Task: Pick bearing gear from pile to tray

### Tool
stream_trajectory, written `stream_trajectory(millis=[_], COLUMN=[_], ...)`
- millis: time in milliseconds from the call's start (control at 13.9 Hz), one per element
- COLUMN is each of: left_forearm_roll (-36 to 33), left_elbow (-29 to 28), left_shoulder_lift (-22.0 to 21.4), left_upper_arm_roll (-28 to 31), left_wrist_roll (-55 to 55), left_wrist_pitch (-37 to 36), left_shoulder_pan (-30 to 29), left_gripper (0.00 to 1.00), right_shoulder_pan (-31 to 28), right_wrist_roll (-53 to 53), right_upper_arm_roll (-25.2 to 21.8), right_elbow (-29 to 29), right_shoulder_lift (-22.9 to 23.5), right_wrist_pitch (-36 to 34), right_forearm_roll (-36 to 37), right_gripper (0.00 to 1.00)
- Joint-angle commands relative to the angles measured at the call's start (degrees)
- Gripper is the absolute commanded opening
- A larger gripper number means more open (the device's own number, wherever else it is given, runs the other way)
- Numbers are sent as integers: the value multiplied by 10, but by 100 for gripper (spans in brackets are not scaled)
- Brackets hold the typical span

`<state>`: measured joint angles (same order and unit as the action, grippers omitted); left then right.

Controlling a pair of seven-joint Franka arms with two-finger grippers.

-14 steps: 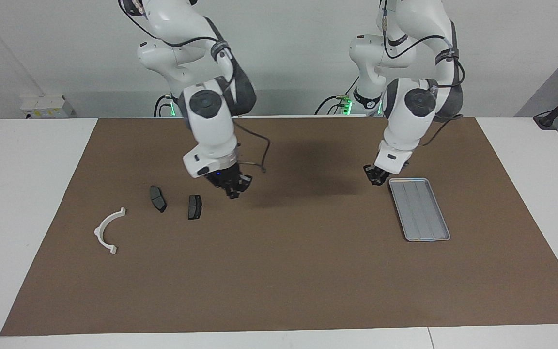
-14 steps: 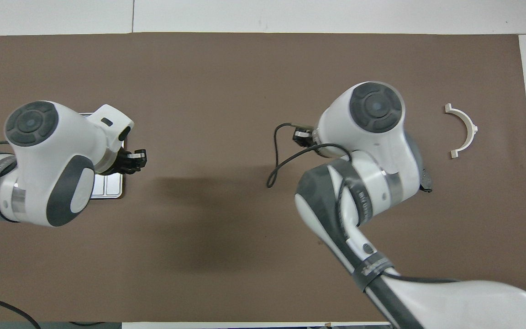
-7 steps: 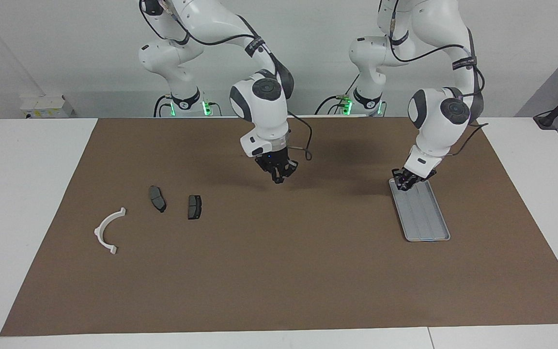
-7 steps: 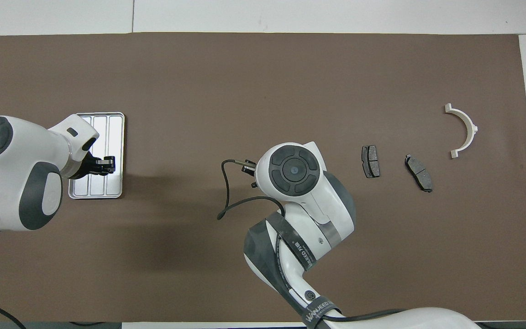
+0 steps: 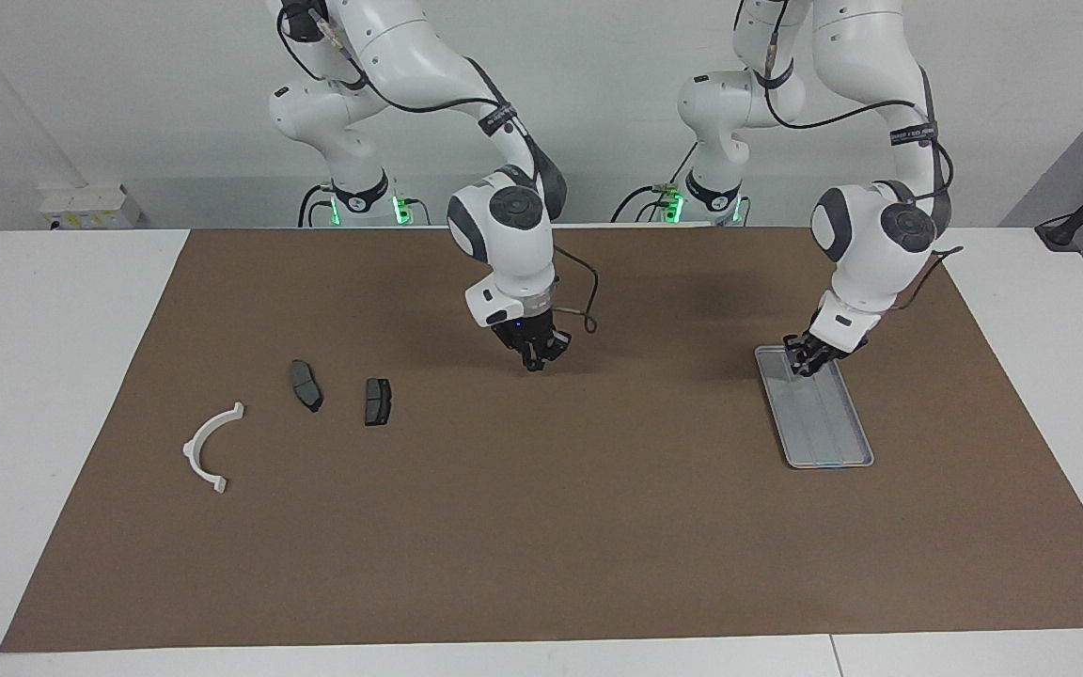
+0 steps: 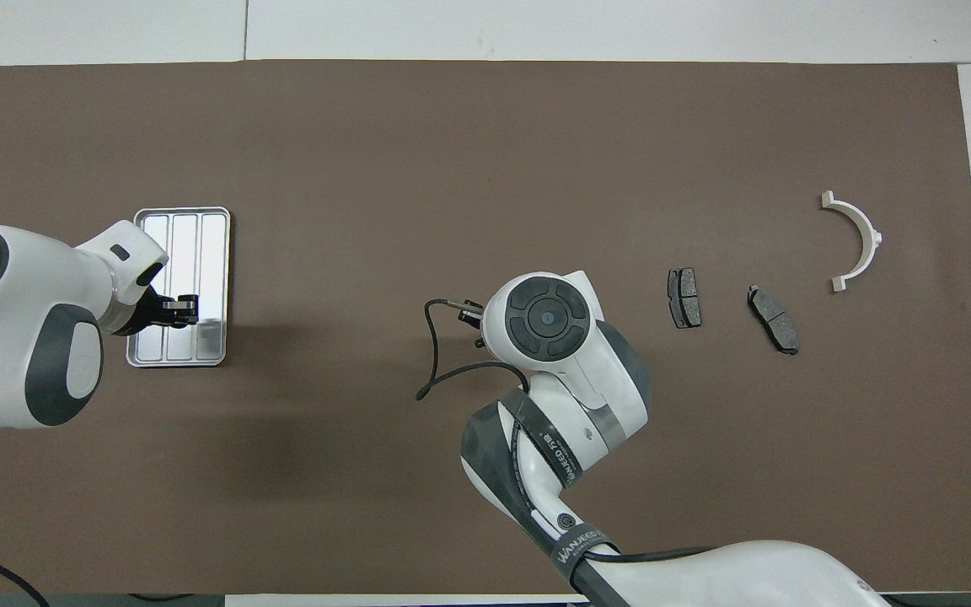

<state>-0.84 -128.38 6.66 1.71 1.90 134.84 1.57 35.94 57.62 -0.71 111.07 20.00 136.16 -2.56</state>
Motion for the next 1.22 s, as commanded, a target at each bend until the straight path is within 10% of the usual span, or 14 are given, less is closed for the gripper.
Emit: stream_trajectory(millis=[0, 288, 431, 503, 575, 791, 1150], left_forearm_roll=[-5, -5, -5, -4, 1, 71, 72], left_elbow=[-8, -32, -25, -14, 9, 122, 139], left_shoulder_lift=[13, 14, 18, 19, 21, 29, 39], left_upper_arm_roll=[-6, -7, -7, -7, -7, -11, -8], left_wrist_roll=[-3, -5, 0, 0, 1, 77, 387], left_wrist_pitch=[30, 52, 52, 46, 22, -96, -52], left_shoulder_pan=[-12, -13, -11, -11, -7, 33, 219], left_gripper=[0, 0, 67, 95, 100, 100, 100], right_shoulder_pan=[-3, -5, -6, -6, -6, -14, -105], right_wrist_roll=[-6, -13, -22, -22, -20, -18, -202], right_upper_arm_roll=[2, 2, 2, 2, 2, 2, -1], right_elbow=[4, 4, 3, 1, -6, -81, -127], right_shoulder_lift=[15, 24, 25, 25, 25, 18, -27], right_wrist_pitch=[30, 39, 46, 46, 37, -53, -90], right_forearm_roll=[5, 5, 5, 5, 2, -5, -3], right_gripper=[0, 0, 14, 62, 96, 100, 100])
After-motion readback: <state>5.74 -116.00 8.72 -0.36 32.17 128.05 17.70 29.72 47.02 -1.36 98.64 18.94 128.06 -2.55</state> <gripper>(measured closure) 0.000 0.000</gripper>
